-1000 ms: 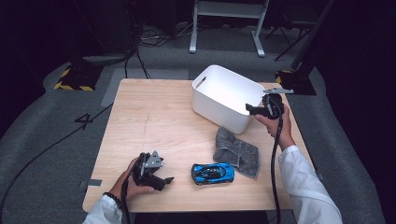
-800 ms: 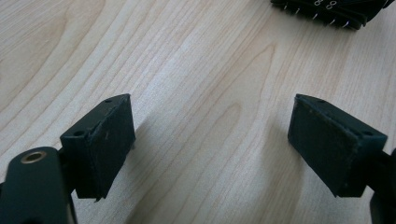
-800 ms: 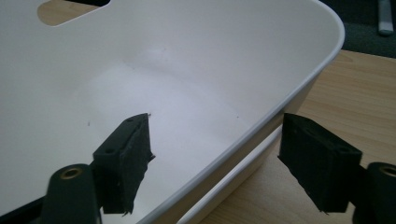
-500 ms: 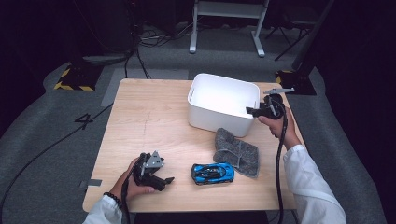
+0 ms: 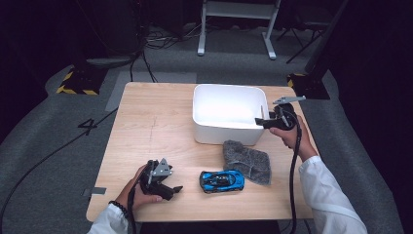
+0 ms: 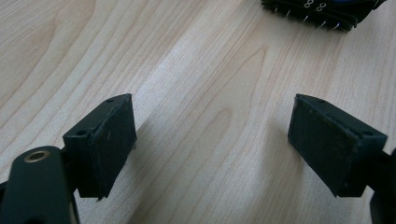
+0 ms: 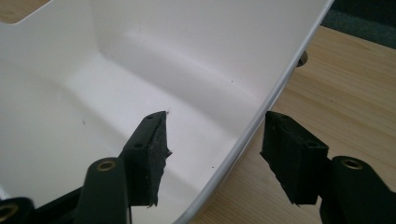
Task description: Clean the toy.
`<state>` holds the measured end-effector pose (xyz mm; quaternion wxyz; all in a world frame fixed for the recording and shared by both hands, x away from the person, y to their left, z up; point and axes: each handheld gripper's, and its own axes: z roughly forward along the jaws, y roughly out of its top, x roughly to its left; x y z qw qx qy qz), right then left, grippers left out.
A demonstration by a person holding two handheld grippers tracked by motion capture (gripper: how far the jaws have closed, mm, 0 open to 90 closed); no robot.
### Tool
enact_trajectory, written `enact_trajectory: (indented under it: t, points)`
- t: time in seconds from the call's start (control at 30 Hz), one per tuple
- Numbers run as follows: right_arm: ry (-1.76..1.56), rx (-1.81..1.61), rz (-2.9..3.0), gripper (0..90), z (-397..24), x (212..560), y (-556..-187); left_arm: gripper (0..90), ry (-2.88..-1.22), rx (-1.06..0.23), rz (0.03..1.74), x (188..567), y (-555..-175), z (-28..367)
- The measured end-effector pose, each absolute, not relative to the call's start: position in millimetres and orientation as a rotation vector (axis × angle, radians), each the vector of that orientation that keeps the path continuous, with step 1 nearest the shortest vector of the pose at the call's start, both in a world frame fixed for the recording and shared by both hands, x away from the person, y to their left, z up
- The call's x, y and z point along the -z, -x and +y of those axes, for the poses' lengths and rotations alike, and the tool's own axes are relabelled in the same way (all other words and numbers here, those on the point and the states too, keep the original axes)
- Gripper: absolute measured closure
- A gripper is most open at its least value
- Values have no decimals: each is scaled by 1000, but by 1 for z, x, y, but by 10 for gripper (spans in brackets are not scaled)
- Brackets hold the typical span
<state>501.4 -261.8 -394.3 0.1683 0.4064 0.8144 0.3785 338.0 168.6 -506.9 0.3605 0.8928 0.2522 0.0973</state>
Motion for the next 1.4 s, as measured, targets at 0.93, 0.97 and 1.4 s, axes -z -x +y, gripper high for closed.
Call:
enact_trajectory:
  t: [0.93,0.97,1.4]
  points:
    - [-1015,-1202,2366,307,-276,383,-464,155,-2306,-240,627,507,-335,161]
    - [-993,-1222,2357,290,-279,381,-460,155,-2306,-240,627,507,-335,161]
    - [-746,-1375,2280,234,-316,368,-402,154,-2306,-238,626,507,-335,161]
